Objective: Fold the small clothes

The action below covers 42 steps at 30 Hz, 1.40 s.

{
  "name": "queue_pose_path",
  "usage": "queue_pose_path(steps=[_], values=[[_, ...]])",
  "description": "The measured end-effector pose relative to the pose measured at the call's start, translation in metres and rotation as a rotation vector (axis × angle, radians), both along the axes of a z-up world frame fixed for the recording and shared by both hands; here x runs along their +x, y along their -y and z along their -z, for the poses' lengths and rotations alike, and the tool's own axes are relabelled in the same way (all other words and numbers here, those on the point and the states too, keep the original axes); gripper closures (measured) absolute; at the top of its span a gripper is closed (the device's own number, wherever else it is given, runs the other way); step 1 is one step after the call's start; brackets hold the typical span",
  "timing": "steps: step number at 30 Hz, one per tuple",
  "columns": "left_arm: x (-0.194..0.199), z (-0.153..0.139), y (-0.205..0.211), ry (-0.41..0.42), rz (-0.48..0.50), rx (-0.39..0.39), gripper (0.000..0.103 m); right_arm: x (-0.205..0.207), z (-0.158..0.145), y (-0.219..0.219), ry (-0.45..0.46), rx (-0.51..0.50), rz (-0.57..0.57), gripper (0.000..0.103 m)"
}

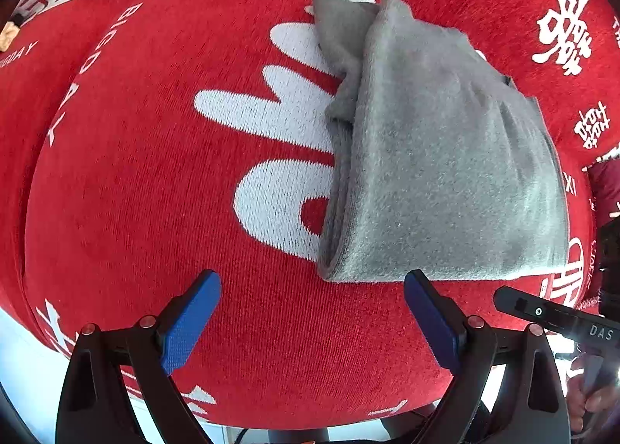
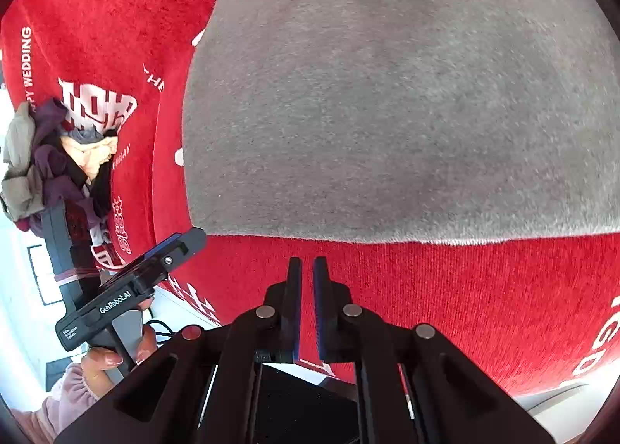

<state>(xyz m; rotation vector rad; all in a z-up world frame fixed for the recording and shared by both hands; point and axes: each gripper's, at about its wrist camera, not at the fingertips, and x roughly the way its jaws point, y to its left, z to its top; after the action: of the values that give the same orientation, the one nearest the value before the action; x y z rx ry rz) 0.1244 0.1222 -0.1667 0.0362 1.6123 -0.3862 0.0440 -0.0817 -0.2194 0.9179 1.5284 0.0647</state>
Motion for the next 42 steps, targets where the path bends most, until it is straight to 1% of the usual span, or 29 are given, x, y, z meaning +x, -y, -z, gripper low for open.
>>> queue_pose_path(steps=[2, 4, 5, 6, 8, 18, 23, 24, 26, 29, 32, 34, 39, 42], values=[[0.000, 0.002, 0.000, -0.003, -0.012, 0.017, 0.007, 0.002, 0.000, -0.001, -0.004, -0.003, -0.001, 0.095], [-0.001, 0.001, 0.000, 0.000, -0.016, 0.026, 0.007, 0.003, 0.001, -0.003, -0.009, -0.004, 0.001, 0.089], [-0.001, 0.001, 0.000, 0.000, -0.016, 0.026, 0.007, 0.003, 0.002, -0.003, -0.012, -0.006, 0.002, 0.080], [-0.002, 0.000, 0.001, 0.001, -0.018, 0.027, 0.007, 0.003, 0.002, -0.003, -0.014, -0.008, 0.003, 0.066], [-0.002, 0.000, 0.002, 0.001, -0.022, 0.032, 0.007, 0.003, 0.002, -0.002, -0.010, -0.006, 0.011, 0.053], [-0.002, 0.002, 0.002, -0.010, -0.033, 0.037, 0.007, 0.000, 0.011, 0.004, -0.019, 0.048, 0.053, 0.053], [-0.004, 0.012, -0.006, -0.035, -0.078, 0.046, 0.006, -0.004, 0.014, 0.001, -0.026, 0.059, 0.054, 0.053], [-0.004, 0.013, -0.007, -0.036, -0.089, 0.032, 0.000, -0.004, 0.014, 0.001, -0.027, 0.060, 0.055, 0.053], [-0.004, 0.014, -0.010, -0.039, -0.111, 0.021, 0.001, -0.006, 0.015, 0.000, -0.026, 0.066, 0.060, 0.053], [-0.002, 0.017, -0.010, -0.061, -0.127, 0.034, 0.001, -0.007, 0.017, -0.001, -0.017, 0.080, 0.068, 0.053], [0.002, 0.020, -0.009, -0.092, -0.116, 0.059, 0.001, -0.008, 0.018, 0.002, 0.002, 0.107, 0.095, 0.053], [0.003, 0.022, -0.005, -0.099, -0.096, 0.083, 0.001, -0.010, 0.021, 0.005, 0.010, 0.136, 0.139, 0.053], [-0.003, 0.020, -0.003, -0.049, -0.090, 0.091, 0.001, -0.014, 0.032, 0.011, 0.013, 0.197, 0.232, 0.053], [-0.008, 0.021, 0.003, -0.047, -0.040, 0.122, 0.001, -0.015, 0.037, 0.012, 0.022, 0.228, 0.261, 0.053]])
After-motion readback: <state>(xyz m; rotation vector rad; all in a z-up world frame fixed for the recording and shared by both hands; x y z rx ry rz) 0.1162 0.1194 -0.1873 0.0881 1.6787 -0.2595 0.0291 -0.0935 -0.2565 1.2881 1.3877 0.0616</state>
